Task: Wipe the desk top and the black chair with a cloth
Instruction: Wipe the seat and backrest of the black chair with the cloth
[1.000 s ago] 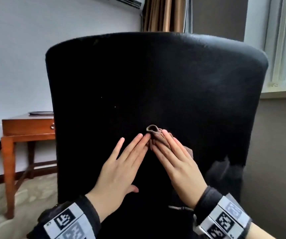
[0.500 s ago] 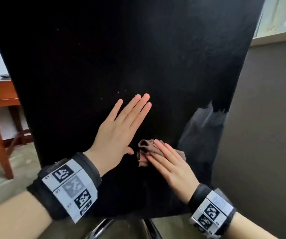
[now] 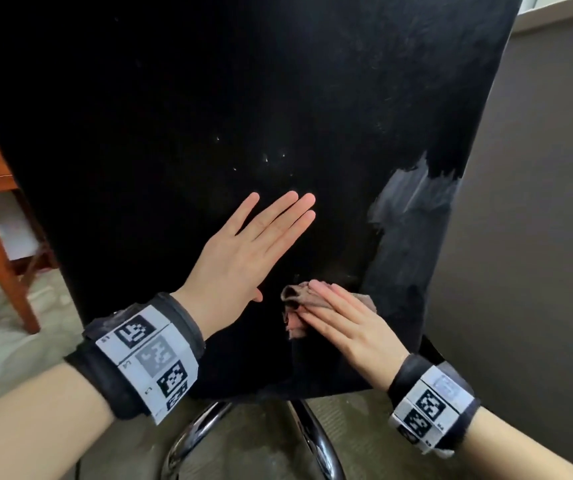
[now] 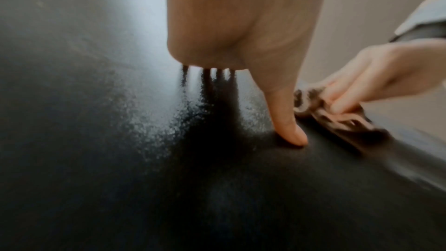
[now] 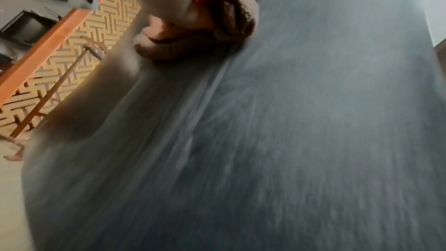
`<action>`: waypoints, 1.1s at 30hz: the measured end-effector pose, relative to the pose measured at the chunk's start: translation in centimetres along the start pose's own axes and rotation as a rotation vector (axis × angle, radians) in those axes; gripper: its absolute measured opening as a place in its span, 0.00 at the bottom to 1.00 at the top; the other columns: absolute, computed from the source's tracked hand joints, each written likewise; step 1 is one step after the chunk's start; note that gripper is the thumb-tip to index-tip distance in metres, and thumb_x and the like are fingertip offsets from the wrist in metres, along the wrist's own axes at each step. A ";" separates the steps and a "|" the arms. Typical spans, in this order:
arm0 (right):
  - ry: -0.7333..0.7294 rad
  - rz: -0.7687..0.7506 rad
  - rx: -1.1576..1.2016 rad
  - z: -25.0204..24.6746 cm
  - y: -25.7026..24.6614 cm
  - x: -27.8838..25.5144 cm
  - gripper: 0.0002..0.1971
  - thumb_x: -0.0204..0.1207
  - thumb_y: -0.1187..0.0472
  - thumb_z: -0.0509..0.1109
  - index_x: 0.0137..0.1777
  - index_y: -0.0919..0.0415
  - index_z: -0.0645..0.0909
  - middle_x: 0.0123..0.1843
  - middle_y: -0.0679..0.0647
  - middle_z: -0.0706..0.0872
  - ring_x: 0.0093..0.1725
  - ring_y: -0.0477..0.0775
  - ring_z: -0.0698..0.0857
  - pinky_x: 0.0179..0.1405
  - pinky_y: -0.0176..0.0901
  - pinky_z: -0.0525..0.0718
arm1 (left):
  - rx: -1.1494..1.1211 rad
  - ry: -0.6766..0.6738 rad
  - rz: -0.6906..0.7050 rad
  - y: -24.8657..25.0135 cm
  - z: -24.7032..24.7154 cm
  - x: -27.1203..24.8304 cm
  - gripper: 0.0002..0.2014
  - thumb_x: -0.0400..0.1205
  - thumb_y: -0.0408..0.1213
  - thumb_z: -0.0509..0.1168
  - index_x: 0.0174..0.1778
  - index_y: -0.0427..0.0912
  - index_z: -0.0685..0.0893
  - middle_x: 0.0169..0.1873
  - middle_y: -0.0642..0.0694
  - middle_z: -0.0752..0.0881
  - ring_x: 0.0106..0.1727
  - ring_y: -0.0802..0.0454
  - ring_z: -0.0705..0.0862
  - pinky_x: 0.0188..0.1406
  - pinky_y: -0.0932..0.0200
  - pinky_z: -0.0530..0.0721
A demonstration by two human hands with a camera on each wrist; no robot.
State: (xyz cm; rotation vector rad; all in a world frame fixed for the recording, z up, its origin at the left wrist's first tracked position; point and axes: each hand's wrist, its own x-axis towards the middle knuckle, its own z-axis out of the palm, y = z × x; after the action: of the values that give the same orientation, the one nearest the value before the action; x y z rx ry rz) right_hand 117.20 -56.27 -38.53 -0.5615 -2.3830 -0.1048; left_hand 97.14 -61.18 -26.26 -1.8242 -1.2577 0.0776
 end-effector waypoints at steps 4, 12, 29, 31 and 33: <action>0.401 0.017 -0.233 -4.6 1.6 3.6 0.18 0.87 0.68 0.52 0.74 0.66 0.72 0.79 0.59 0.65 0.81 0.55 0.61 0.80 0.50 0.59 | -0.021 0.003 -0.009 -0.1 0.3 0.1 0.66 0.66 0.56 0.76 0.80 0.38 0.29 0.79 0.42 0.26 0.80 0.45 0.27 0.80 0.43 0.31; 0.165 -0.014 -0.104 1.0 -0.7 0.0 0.21 0.88 0.67 0.42 0.77 0.73 0.61 0.79 0.48 0.68 0.79 0.51 0.64 0.79 0.42 0.60 | 0.006 0.009 -0.032 0.5 -0.3 -0.1 0.65 0.68 0.55 0.76 0.81 0.38 0.30 0.80 0.41 0.28 0.81 0.44 0.29 0.80 0.41 0.36; 0.745 0.477 -0.177 -4.1 0.9 2.9 0.44 0.59 0.92 0.54 0.79 0.70 0.62 0.82 0.59 0.56 0.82 0.65 0.52 0.68 0.63 0.76 | -0.043 0.041 -0.095 2.4 -1.3 2.3 0.63 0.71 0.53 0.74 0.80 0.40 0.27 0.79 0.42 0.25 0.80 0.45 0.26 0.79 0.42 0.32; 0.785 0.382 -0.212 -6.9 1.3 5.6 0.37 0.65 0.90 0.53 0.77 0.73 0.63 0.81 0.63 0.58 0.81 0.70 0.55 0.77 0.57 0.67 | -0.045 0.038 -0.094 2.4 -1.4 2.2 0.62 0.72 0.54 0.73 0.80 0.40 0.27 0.78 0.42 0.24 0.80 0.45 0.26 0.79 0.42 0.32; 0.788 0.342 -0.283 -8.6 1.8 7.9 0.35 0.68 0.89 0.52 0.77 0.73 0.63 0.80 0.68 0.60 0.80 0.73 0.54 0.79 0.59 0.63 | -0.047 0.034 -0.088 2.3 -1.3 2.2 0.62 0.72 0.54 0.73 0.79 0.40 0.27 0.78 0.42 0.24 0.80 0.45 0.26 0.79 0.42 0.31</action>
State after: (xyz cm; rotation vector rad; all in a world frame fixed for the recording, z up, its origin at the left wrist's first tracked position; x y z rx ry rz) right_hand 117.83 -53.62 -27.05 -0.8609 -1.4951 -0.4287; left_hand 100.52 -60.49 -26.16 -1.8001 -1.3237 -0.0319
